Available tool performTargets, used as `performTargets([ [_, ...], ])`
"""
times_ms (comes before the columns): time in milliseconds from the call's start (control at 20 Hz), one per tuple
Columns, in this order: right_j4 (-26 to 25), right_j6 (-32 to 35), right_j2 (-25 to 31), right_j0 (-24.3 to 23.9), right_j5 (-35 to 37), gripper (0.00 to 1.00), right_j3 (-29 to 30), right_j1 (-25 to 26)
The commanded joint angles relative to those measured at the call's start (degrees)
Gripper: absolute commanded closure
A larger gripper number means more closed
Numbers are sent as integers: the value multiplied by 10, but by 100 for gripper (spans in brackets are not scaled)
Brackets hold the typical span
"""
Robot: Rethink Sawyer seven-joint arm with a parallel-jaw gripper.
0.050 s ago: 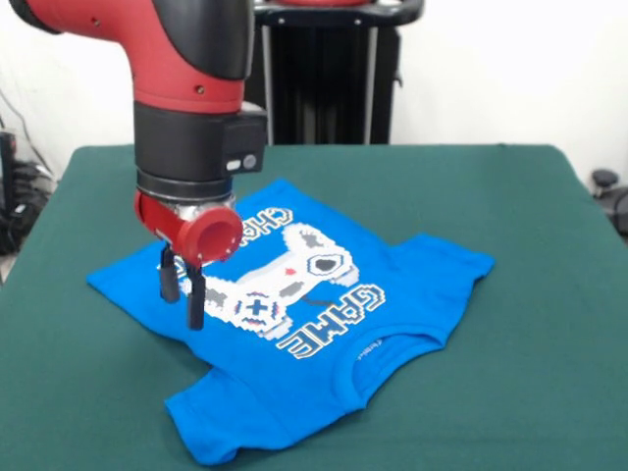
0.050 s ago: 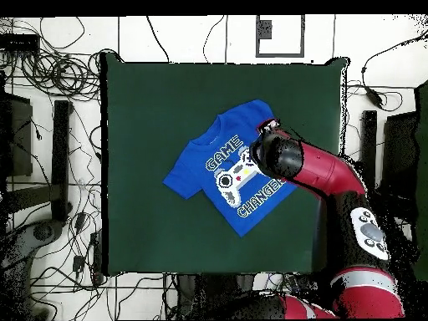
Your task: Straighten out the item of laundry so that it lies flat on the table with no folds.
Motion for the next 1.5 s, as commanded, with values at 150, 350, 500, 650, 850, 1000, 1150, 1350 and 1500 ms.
performTargets([
  [150, -44, -5, 71, -17, -31, 0, 74, 52],
  [350, -53, -17, 81, -35, -14, 0, 103, 34],
  [500, -63, -26, 93, -54, -2, 0, 128, 15],
  [650, -70, -18, 100, -61, -7, 0, 156, -3],
  [850, -71, 6, 101, -55, -16, 0, 185, -26],
  [1000, -65, 20, 102, -47, -15, 0, 193, -34],
  [1150, -63, 28, 100, -39, -25, 0, 187, -25],
  [1350, -65, 38, 102, -36, -58, 0, 190, -7],
  [1500, -66, 40, 101, -35, -70, 0, 190, 1],
])
